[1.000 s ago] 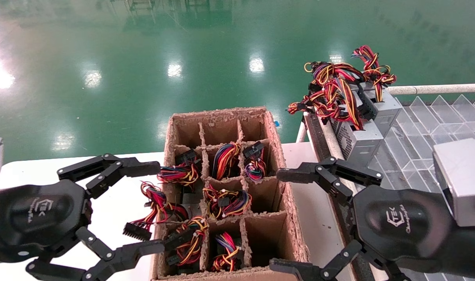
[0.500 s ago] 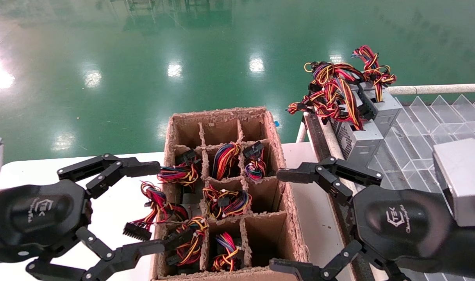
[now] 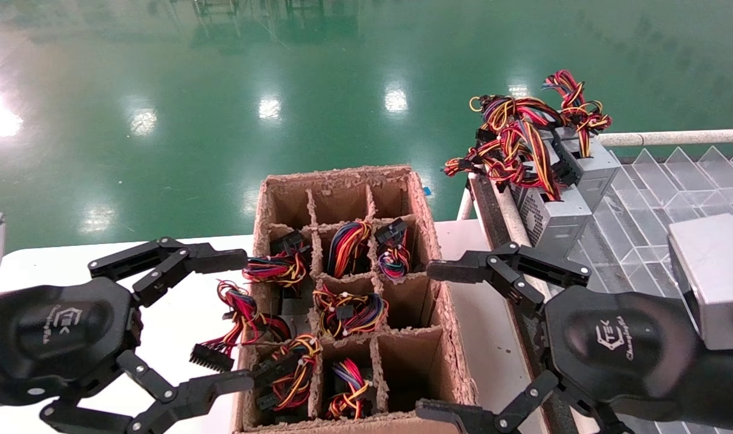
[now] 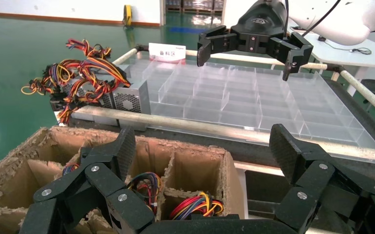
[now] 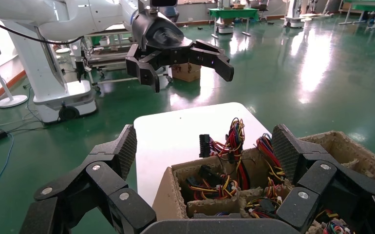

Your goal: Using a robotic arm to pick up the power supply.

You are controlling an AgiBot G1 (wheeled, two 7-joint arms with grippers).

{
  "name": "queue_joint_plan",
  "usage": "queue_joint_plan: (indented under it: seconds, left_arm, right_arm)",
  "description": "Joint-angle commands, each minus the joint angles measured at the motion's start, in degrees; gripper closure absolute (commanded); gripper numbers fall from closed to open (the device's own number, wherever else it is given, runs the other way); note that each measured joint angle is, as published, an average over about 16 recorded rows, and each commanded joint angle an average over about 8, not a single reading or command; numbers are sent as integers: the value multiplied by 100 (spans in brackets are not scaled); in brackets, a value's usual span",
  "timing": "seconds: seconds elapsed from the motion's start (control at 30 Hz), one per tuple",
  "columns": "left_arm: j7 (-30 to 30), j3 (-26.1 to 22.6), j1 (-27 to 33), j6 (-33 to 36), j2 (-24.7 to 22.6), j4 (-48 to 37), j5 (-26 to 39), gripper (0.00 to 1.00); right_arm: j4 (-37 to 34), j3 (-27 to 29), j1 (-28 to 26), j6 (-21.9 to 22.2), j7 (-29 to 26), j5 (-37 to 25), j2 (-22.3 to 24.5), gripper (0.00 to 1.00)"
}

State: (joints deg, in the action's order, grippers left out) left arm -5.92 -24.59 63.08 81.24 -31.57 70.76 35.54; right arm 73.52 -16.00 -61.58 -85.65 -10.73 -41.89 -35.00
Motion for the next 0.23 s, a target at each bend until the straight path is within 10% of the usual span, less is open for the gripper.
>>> queue_joint_plan:
  seconds: [0.03, 0.23]
  left_arm:
    - [0, 0, 0, 0, 0, 0, 0, 0]
    - [0, 0, 0, 0, 0, 0, 0, 0]
  right_arm:
    - [0, 0, 0, 0, 0, 0, 0, 0]
    - [0, 0, 0, 0, 0, 0, 0, 0]
